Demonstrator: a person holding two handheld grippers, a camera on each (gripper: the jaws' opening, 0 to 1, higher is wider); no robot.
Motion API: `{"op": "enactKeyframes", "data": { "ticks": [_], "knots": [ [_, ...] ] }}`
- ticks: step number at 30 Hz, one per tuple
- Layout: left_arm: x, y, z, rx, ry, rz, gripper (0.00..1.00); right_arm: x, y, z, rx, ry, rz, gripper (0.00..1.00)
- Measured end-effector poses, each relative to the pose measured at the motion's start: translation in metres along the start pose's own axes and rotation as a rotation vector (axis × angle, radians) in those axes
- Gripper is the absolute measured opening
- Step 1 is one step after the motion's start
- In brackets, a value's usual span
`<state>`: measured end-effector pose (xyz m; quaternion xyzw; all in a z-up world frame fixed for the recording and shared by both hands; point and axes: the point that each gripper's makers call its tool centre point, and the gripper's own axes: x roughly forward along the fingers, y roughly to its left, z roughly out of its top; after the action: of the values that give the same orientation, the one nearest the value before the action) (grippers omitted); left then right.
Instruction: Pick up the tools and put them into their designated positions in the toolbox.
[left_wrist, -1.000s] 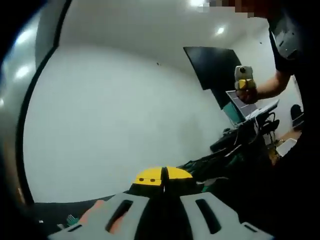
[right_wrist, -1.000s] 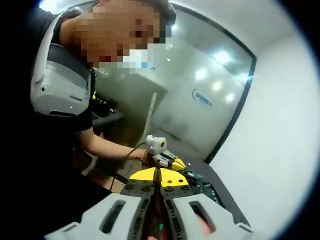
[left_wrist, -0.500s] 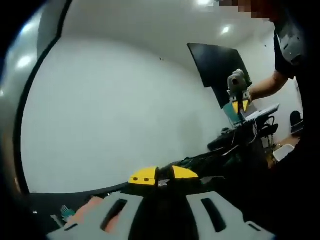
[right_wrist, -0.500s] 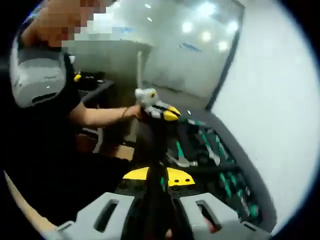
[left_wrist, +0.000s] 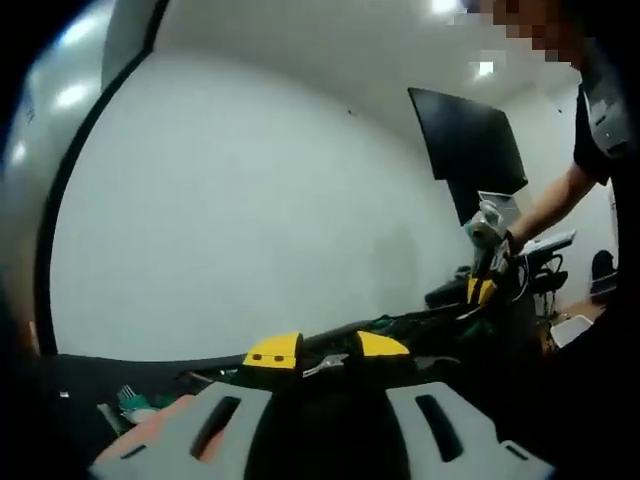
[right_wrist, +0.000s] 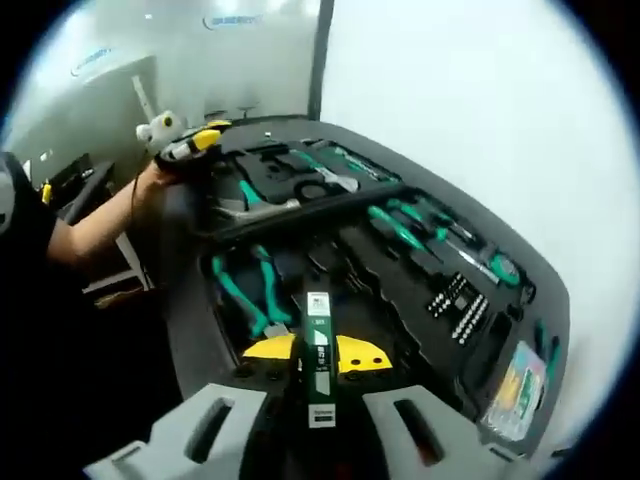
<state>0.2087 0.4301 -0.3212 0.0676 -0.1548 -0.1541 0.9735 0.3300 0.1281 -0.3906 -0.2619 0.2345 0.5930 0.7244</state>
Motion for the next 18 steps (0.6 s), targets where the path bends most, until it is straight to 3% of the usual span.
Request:
{"op": "enactKeyframes", "data": {
  "ticks": [2,4,7,12,18],
  "knots": [
    [0.0,-0.001,-0.001,-0.009,0.008,0.0,0.17,0.004,0.006,-0.001,0.068,-0.003,0.053,0.19],
    [0.001,0.001,-0.005,-0.015,0.027,0.009,0.17,0.009,0.002,-0.002,0.047,0.001,0.043,0.14],
    [0.001,0.005,-0.01,-0.014,0.047,0.01,0.17,0.008,-0.001,0.006,0.06,0.021,0.073,0.13],
    [0.001,0.004,-0.011,-0.01,0.056,0.022,0.16,0.009,-0.005,0.017,-0.019,0.034,0.113,0.13],
    [0.001,0.006,-0.014,-0.006,0.068,0.029,0.16,0.019,-0.024,0.049,-0.128,0.056,0.111,0.13]
  ]
}}
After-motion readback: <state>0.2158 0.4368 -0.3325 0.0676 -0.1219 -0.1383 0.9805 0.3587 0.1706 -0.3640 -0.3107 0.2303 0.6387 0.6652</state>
